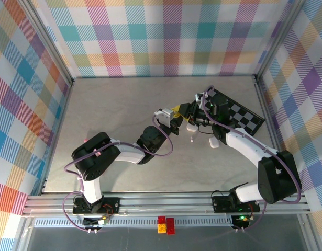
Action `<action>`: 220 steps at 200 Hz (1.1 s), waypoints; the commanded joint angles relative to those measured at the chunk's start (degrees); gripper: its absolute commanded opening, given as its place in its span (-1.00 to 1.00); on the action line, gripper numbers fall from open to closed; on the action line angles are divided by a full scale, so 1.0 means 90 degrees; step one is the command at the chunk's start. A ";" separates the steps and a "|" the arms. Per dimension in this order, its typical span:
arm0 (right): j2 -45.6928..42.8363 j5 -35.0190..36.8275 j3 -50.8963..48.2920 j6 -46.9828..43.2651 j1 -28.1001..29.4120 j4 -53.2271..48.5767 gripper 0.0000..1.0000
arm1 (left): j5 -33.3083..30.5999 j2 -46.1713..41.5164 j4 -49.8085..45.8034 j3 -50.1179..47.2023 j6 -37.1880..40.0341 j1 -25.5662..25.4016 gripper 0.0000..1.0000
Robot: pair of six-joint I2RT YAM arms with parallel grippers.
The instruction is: Insert the wireless bluetooth earbuds into the charging case
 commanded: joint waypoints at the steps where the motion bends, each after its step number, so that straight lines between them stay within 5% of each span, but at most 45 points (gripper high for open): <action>1: -0.0266 -0.0187 -0.0047 -0.0119 -0.0005 0.0146 0.04 | 0.0100 0.0022 0.0265 0.0041 -0.0106 0.0099 -0.78; 64: -0.1151 0.0771 0.0294 -0.1748 -0.0005 -0.1379 0.57 | 0.1021 -0.0512 0.0121 -0.0604 0.0226 0.0192 -0.85; 91: -0.1700 0.1166 0.0478 -0.3282 -0.0005 -0.2143 0.59 | 0.2587 -0.1029 -0.0730 -0.0850 0.0195 0.0559 -0.84; 118: -0.2019 0.1006 0.0907 -0.5096 -0.0005 -0.3317 0.50 | 0.4554 -0.1650 -0.2250 -0.0746 0.0200 0.0856 -0.81; 172: -0.2478 -0.0094 0.1065 -0.7215 -0.0005 -0.4663 0.25 | 0.6657 -0.2470 -0.3644 -0.0419 0.0064 0.1057 -0.81; 220: -0.2466 -0.1308 0.1036 -0.7992 -0.0005 -0.5278 0.03 | 0.7447 -0.2771 -0.4261 -0.0079 0.0055 0.1075 -0.81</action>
